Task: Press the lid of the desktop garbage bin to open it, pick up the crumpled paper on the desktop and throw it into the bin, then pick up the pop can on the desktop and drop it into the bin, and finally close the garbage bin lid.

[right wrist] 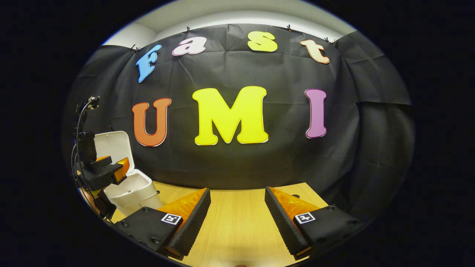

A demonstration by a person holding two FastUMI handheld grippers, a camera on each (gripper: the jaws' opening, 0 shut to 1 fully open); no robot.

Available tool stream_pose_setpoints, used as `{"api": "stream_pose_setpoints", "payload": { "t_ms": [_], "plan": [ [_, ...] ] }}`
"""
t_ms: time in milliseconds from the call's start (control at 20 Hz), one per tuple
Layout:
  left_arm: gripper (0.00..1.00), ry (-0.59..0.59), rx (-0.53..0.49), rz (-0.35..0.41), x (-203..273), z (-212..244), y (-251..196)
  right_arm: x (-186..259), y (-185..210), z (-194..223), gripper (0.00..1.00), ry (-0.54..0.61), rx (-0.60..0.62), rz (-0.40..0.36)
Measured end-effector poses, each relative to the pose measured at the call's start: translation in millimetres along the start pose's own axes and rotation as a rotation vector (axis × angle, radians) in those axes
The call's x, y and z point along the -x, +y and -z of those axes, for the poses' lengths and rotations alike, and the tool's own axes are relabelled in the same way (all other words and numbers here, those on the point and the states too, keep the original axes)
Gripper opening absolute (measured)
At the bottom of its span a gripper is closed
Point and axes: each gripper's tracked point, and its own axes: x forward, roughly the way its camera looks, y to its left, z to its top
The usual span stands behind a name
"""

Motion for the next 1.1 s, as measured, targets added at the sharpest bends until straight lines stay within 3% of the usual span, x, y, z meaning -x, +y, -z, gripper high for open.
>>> {"api": "stream_pose_setpoints", "payload": {
  "t_ms": [600,750,1100],
  "plan": [
    [0.98,-0.094,-0.042,-0.033,-13,-69,15,10,-5,-10,0.95,-0.004,-0.017,-0.008],
    [0.98,-0.098,-0.009,-0.040,-18,-82,22,10,-19,-6,0.95,-0.008,-0.015,0.006],
    [0.98,-0.098,-0.009,-0.116,-45,-107,66,12,-28,-2,0.95,0.016,-0.025,0.021]
  ]
}}
